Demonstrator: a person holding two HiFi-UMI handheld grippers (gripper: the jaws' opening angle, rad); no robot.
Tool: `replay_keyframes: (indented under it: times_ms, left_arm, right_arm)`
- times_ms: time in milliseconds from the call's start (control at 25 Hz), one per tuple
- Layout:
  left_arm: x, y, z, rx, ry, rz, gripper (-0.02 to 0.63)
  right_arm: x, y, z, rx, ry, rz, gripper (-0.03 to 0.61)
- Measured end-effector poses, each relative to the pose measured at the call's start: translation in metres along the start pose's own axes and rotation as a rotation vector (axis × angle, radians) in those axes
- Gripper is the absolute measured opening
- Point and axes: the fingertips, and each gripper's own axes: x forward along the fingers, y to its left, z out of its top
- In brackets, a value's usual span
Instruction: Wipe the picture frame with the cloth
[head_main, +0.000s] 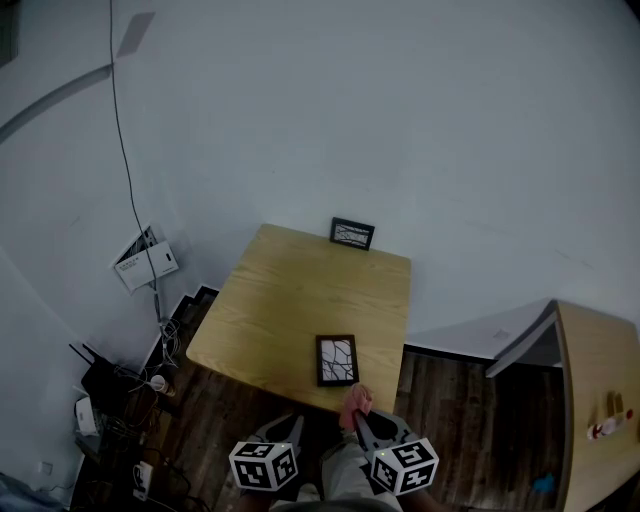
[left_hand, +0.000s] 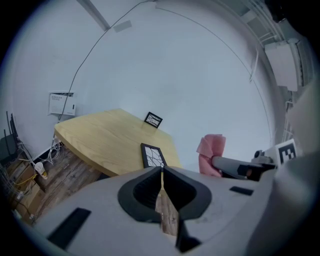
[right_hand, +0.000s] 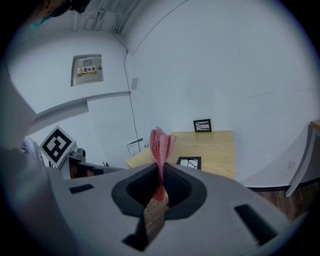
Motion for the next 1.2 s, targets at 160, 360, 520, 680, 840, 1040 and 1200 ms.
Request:
replay_keyframes:
  times_ms: [160, 360, 520, 680, 840, 1040, 1200]
  left_arm:
    - [-0.016, -0.003, -0.001, -0.001, -0.019, -0.017, 0.014]
    - [-0.027, -0.002, -0.002, 0.005, -0.029, -0.024, 0.014]
    - [-0.031, -0.002, 0.0, 0.004, -0.038, -0.027, 0.012]
    - [-0.031, -0.003, 0.005, 0.01, -0.049, -0.035, 0.011]
    - [-0.032, -0.003, 0.008, 0.009, -0.052, -0.045, 0.011]
    - [-0.03, -0.007, 0.011, 0.013, -0.053, -0.06, 0.012]
    - [-0.03, -0.008, 0.013, 0.014, -0.056, -0.069, 0.012]
  right_arm:
    - [-0.013, 0.015, -0.002, -0.013, -0.01, 0.018, 0.015]
    - [-0.017, 0.026, -0.007, -0.045, -0.003, 0.005, 0.015]
    - [-0.018, 0.03, 0.0, -0.054, -0.019, -0.001, 0.015]
    - [-0.018, 0.031, 0.007, -0.061, -0.038, -0.005, 0.015]
    - [-0.017, 0.032, 0.011, -0.064, -0.044, -0.005, 0.015]
    - [-0.015, 0.032, 0.014, -0.068, -0.044, 0.001, 0.015]
    - [-0.014, 0.033, 0.016, -0.071, -0.045, 0.002, 0.015]
